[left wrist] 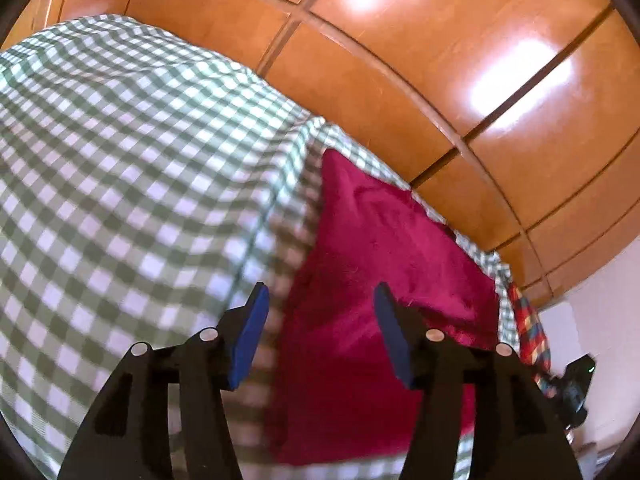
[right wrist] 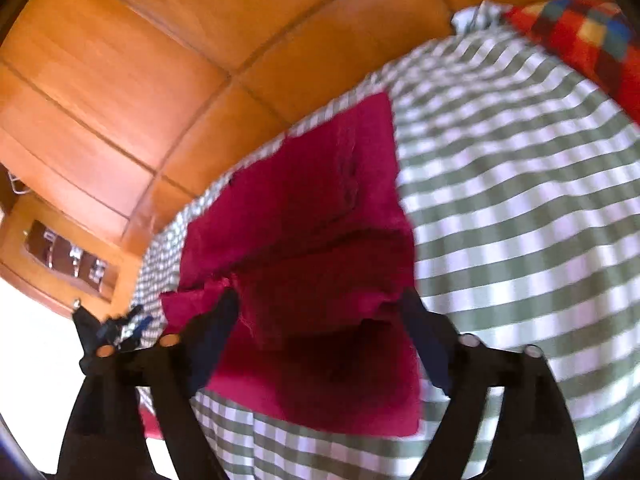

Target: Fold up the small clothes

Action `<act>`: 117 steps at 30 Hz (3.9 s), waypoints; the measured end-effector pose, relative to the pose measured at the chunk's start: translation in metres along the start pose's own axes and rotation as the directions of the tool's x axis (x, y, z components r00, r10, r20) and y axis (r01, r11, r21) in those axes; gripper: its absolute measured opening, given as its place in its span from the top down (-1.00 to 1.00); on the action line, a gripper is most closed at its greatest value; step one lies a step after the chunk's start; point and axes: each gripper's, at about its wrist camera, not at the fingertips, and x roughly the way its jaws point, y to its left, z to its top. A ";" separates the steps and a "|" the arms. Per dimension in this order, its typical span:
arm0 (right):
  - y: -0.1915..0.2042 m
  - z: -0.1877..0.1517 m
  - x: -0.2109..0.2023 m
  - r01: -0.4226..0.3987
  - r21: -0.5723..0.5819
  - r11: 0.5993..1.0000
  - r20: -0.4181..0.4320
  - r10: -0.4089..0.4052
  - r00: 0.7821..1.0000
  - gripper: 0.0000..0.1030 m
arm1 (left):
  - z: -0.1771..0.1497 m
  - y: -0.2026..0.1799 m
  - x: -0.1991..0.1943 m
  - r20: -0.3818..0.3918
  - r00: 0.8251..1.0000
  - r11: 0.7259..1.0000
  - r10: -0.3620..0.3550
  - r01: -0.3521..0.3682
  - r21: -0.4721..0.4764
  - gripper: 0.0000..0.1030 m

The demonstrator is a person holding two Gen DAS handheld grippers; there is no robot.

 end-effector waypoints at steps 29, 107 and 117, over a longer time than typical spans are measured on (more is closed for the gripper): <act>-0.014 -0.115 -0.046 0.225 -0.222 0.949 -0.135 -0.258 0.957 0.80 | -0.144 -0.006 -0.059 -0.204 0.977 0.977 0.056 -0.012 0.212 0.82; -0.002 0.029 0.022 0.198 -0.140 0.970 0.046 -0.193 0.980 -0.29 | -0.006 -0.025 0.028 -0.009 0.989 0.970 0.147 -0.142 0.198 -0.07; -0.016 -0.055 0.029 0.190 -0.090 0.978 -0.040 -0.194 0.980 0.30 | -0.094 -0.022 0.000 -0.086 0.996 0.983 0.027 -0.011 0.185 0.15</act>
